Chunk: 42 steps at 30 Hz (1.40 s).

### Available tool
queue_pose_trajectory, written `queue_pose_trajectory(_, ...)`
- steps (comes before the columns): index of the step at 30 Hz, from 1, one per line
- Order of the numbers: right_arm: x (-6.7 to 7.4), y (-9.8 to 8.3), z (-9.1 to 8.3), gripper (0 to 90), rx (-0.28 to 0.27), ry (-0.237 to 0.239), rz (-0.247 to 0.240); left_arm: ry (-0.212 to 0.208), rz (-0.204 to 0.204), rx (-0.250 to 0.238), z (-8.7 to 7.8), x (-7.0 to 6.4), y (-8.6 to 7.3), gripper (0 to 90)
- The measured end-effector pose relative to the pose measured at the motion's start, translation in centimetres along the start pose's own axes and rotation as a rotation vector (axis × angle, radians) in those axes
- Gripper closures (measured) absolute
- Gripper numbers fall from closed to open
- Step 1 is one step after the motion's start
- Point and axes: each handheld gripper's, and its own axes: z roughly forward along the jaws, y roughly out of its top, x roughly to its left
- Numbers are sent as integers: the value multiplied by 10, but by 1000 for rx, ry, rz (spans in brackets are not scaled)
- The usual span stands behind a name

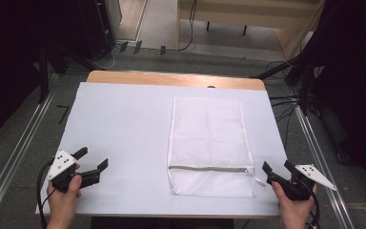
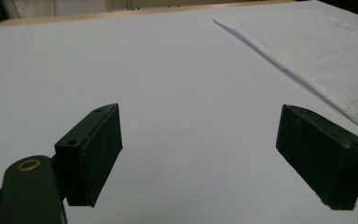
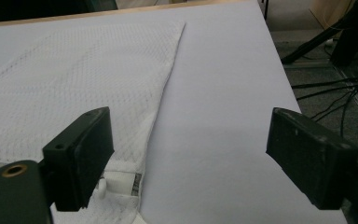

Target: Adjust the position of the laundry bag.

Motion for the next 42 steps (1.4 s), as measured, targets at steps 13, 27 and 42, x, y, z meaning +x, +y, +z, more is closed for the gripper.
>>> queue_pose_trajectory(13,11,-3,7,333,0,41,-47,-109,9,84,53,-60,24,232)
queue_pose_trajectory(27,6,-3,6,413,-17,33,-28,-143,-19,242,140,-106,38,294)
queue_pose_trajectory(42,10,-3,9,424,-14,38,-45,-84,81,318,177,-147,43,430)
